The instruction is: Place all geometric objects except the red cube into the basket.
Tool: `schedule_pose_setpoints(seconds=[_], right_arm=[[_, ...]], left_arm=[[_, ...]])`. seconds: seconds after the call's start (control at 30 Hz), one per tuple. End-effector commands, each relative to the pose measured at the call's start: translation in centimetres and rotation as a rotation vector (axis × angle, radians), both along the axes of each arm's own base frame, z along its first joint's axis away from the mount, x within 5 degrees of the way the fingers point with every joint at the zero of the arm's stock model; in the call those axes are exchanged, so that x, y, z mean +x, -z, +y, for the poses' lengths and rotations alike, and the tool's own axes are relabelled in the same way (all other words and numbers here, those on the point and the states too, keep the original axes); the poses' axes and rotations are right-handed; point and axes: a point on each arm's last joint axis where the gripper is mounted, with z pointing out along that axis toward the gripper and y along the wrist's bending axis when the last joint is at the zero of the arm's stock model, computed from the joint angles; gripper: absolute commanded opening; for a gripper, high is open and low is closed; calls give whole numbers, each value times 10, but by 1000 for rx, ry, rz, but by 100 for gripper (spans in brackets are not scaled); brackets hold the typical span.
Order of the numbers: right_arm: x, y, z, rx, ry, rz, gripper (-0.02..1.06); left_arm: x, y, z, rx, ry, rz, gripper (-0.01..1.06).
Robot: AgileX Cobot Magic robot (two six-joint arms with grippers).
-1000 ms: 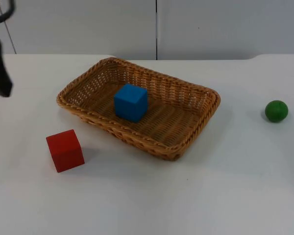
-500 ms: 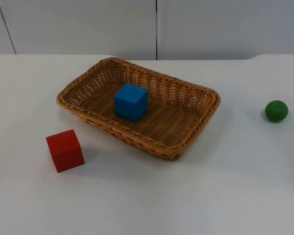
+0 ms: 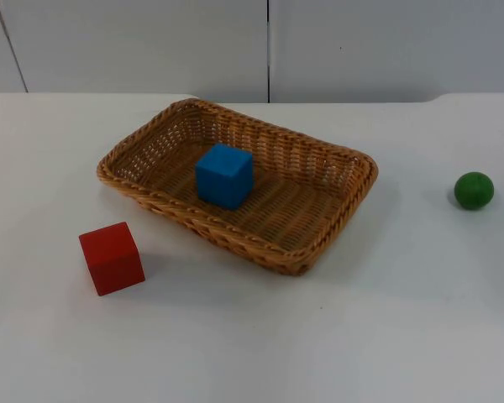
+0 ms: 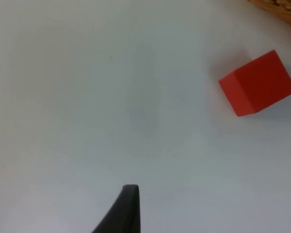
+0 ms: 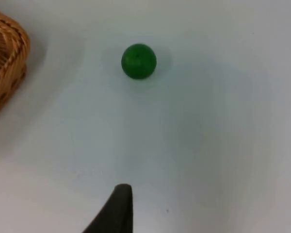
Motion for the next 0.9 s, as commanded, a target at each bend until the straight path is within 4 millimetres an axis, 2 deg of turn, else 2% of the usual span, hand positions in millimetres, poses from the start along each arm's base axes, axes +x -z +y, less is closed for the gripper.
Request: schedule_pose_setpoints(seconds=[0.0, 0.07, 0.1, 0.17, 0.23, 0.27, 0.43, 0.47, 0.5, 0.67, 0.73, 0.87], right_arm=[[24, 4, 6, -18, -35, 14, 105], [50, 15, 19, -21, -73, 48, 105], [50, 15, 19, -21, -73, 48, 105], [75, 25, 32, -29, -106, 62, 105], [98, 42, 43, -35, -130, 106, 105], [98, 42, 43, -35, -130, 106, 105], [151, 77, 59, -39, -138, 130, 105], [151, 77, 59, -39, -138, 130, 105], [164, 90, 61, -34, -131, 137, 105], [194, 119, 67, -38, -133, 142, 105], [199, 123, 68, -39, -134, 136, 105], [210, 146, 70, -37, -135, 129, 104]], left_arm=[[-1, 0, 1, 0, -10, -7, 105], [-1, 0, 1, 0, -10, -7, 105], [-1, 0, 1, 0, -10, -7, 105], [-1, 0, 1, 0, -10, -3, 105], [-2, 0, 1, 0, -9, 2, 105], [-2, 0, 1, 0, -9, 2, 105], [-2, 0, 1, 0, -9, 2, 105], [-2, 0, 1, 0, -9, 2, 105], [-2, 0, 1, 2, -9, 1, 105], [-2, 0, 1, 4, -9, -1, 105], [-2, 0, 1, 4, -9, -1, 105], [-1, 0, 2, 8, -8, -3, 105]])
